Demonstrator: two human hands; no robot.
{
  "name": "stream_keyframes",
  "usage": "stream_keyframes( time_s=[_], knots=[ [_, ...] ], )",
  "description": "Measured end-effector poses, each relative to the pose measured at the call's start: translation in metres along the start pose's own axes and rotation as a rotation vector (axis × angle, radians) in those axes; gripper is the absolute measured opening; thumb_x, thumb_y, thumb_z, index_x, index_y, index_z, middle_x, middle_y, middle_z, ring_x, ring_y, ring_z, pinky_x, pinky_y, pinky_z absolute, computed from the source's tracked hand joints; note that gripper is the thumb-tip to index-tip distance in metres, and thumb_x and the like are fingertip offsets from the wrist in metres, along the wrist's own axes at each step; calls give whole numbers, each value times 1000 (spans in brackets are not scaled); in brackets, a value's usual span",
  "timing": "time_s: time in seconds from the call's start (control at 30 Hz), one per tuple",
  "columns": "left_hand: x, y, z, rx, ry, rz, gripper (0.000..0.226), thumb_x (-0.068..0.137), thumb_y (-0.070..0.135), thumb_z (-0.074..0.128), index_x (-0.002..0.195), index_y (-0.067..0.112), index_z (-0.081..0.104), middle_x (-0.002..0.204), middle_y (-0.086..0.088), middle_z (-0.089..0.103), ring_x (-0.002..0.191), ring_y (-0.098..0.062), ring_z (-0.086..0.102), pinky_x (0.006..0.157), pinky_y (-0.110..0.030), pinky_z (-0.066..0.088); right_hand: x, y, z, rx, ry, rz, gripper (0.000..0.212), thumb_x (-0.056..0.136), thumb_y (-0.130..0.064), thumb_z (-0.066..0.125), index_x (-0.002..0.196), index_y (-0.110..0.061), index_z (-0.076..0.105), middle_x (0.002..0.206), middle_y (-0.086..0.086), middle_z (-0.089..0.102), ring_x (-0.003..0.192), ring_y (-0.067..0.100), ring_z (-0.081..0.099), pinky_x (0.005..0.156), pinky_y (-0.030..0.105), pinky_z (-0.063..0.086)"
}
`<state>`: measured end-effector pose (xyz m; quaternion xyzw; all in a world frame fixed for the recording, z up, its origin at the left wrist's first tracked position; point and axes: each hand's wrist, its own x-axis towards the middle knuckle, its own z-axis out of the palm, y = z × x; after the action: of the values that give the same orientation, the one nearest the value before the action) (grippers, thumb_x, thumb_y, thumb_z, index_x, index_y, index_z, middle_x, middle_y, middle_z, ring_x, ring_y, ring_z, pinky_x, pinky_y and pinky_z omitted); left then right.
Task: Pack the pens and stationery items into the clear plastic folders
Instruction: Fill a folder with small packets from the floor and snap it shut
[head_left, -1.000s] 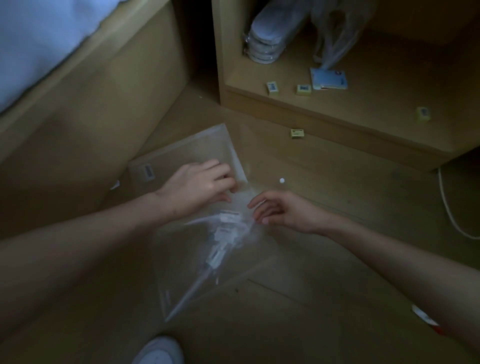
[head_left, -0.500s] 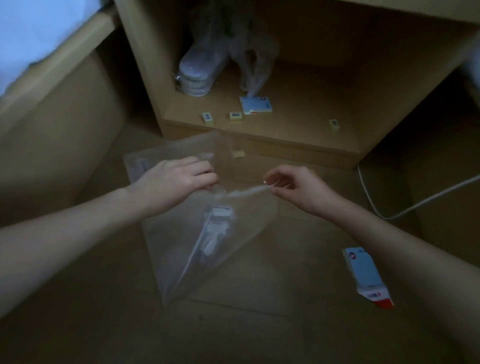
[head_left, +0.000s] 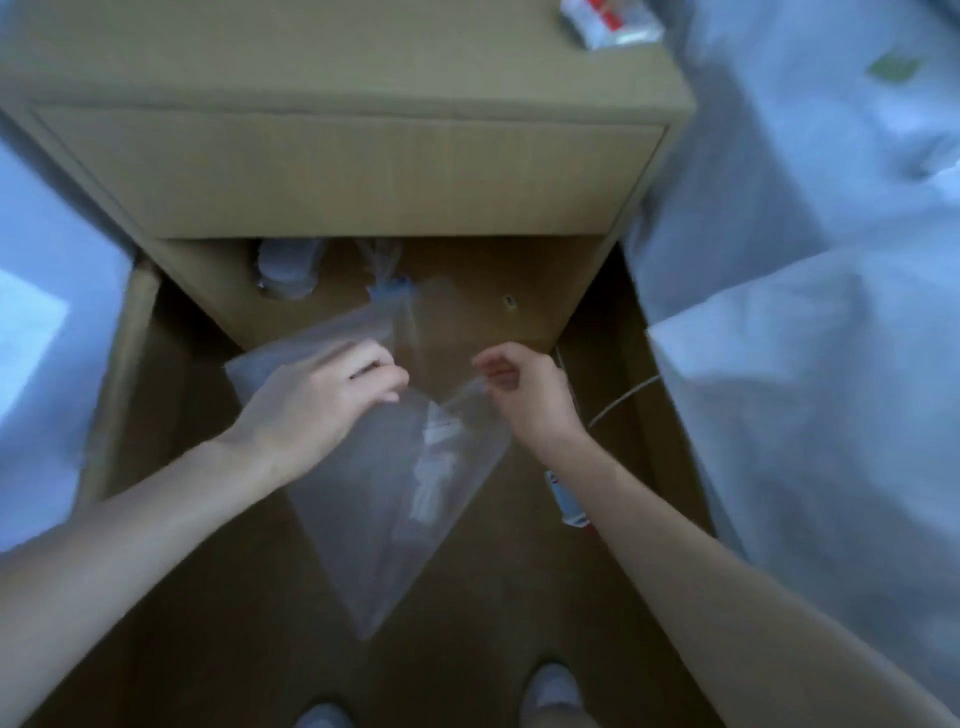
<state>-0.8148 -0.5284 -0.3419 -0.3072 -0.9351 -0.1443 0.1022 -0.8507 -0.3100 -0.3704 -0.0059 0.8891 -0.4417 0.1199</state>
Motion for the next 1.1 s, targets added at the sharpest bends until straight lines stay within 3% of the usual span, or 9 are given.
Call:
stream_keyframes(
  time_s=[0.2, 0.27, 0.37, 0.47, 0.6, 0.67, 0.77, 0.9, 1.1],
  knots=[
    [45, 44, -108, -67, -21, 29, 37, 57, -2, 87, 90, 6, 71, 89, -6, 64, 82, -11, 56, 61, -16, 45, -43, -88, -95, -12, 23, 16, 31, 89, 3, 54, 111, -17, 65, 102, -7, 64, 91, -1, 57, 72, 3, 43],
    [56, 54, -132, -87, -15, 39, 39, 54, -6, 87, 89, 3, 71, 88, -8, 65, 86, -11, 52, 72, -22, 46, -51, -112, -115, -2, 47, 21, 31, 89, 3, 54, 110, -17, 65, 99, -9, 63, 89, -1, 56, 71, 2, 42],
    [72, 62, -167, -131, 1, 24, 34, 61, -7, 83, 91, 2, 69, 91, -10, 63, 86, -12, 54, 63, -29, 57, -59, -144, -137, 32, 73, 40, 33, 86, 6, 54, 108, -15, 66, 90, -15, 60, 81, -7, 55, 71, 2, 42],
    [89, 65, -197, -129, 34, 22, 22, 70, -4, 79, 87, 3, 67, 88, -8, 61, 85, -13, 51, 59, -33, 56, -66, -171, -157, 51, 111, 49, 36, 84, 9, 51, 108, -14, 67, 86, -19, 59, 81, -5, 55, 69, 0, 40],
    [108, 73, -223, -109, 78, -2, 6, 76, 7, 70, 82, 8, 67, 85, -2, 60, 84, -12, 48, 56, -32, 54, -70, -192, -188, 54, 196, 85, 36, 84, 5, 49, 110, -13, 66, 89, -9, 62, 83, 5, 56, 68, -1, 37],
    [116, 80, -231, -117, 86, -16, 11, 74, 4, 76, 80, 8, 67, 84, -2, 61, 83, -12, 47, 55, -30, 53, -69, -193, -204, 52, 228, 99, 36, 85, 5, 50, 111, -13, 65, 93, -6, 62, 86, 7, 56, 69, -1, 37],
    [129, 91, -238, -119, 74, -41, 20, 66, -1, 83, 77, 6, 67, 80, -3, 62, 81, -12, 46, 50, -26, 48, -70, -184, -225, 59, 282, 135, 33, 86, 3, 51, 111, -14, 65, 93, -7, 62, 88, 10, 58, 73, 13, 44],
    [147, 103, -228, -125, 44, -43, 23, 63, -4, 84, 76, 6, 68, 80, -3, 61, 81, -12, 45, 51, -25, 47, -63, -157, -248, 56, 318, 195, 33, 86, 3, 54, 113, -14, 64, 98, -6, 62, 89, 10, 58, 66, 4, 39],
    [176, 112, -207, -72, -15, -54, 22, 65, -3, 83, 78, 6, 68, 83, -6, 62, 84, -14, 46, 52, -31, 53, -13, -102, -312, 30, 432, 326, 32, 87, -6, 58, 119, -13, 58, 111, 6, 62, 88, 16, 57, 62, 14, 39]
  ],
)
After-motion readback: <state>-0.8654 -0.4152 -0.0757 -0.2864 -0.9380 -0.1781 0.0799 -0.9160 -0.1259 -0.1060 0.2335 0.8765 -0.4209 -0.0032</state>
